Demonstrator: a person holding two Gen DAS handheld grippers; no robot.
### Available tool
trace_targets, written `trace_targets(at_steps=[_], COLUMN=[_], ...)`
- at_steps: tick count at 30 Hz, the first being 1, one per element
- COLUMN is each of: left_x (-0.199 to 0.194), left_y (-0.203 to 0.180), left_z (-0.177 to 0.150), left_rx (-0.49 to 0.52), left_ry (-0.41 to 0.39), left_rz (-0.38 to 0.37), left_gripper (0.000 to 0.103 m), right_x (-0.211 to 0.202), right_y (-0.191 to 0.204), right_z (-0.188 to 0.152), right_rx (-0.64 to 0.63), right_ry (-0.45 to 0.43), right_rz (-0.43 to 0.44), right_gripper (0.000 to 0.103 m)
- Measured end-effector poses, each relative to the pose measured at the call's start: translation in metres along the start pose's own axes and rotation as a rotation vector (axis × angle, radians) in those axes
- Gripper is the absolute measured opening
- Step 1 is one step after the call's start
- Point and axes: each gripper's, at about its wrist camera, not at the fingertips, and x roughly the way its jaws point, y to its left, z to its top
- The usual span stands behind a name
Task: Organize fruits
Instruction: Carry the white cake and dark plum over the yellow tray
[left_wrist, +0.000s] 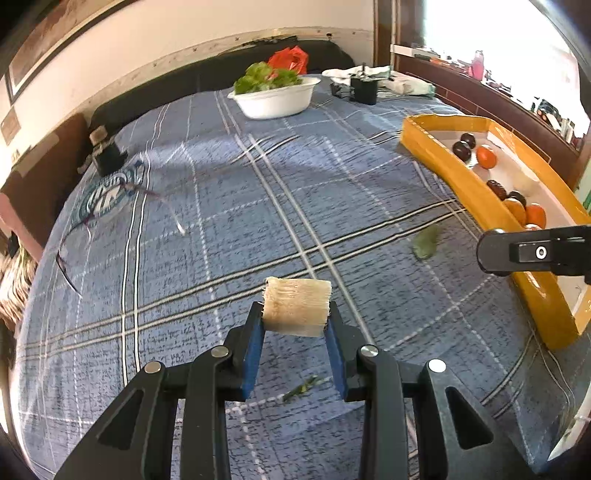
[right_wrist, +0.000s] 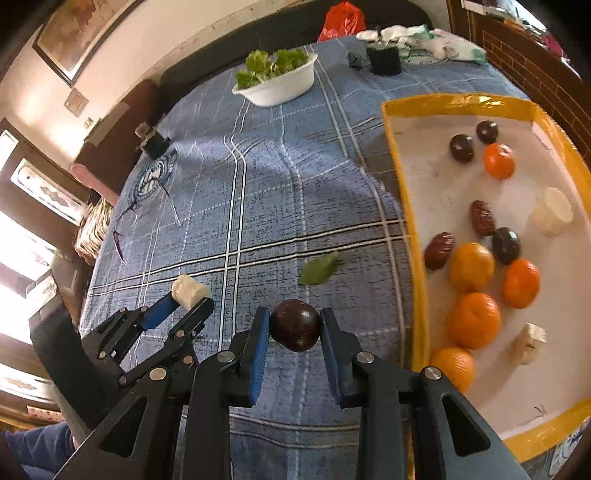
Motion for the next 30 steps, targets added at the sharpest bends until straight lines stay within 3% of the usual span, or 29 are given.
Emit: trace_targets(at_steps=[21,30], left_x=[-0.019,-0.040], left_y=[-0.061,-0.094], left_z=[0.035,0.059], left_rx=[0.116,0.176], left_ry=[-0.062,-0.113], left_rz=[-0.019,-0.177], left_gripper=[0.030,0.031], right_x=[-0.058,-0.083], right_y=[-0.080,-0.151], right_z=[-0.009,-0.025], right_rx=[0.147,0.353], right_ry=[-0.124,-0.167], right_rz=[-0.019,-0.092], right_gripper=[0.030,0.030])
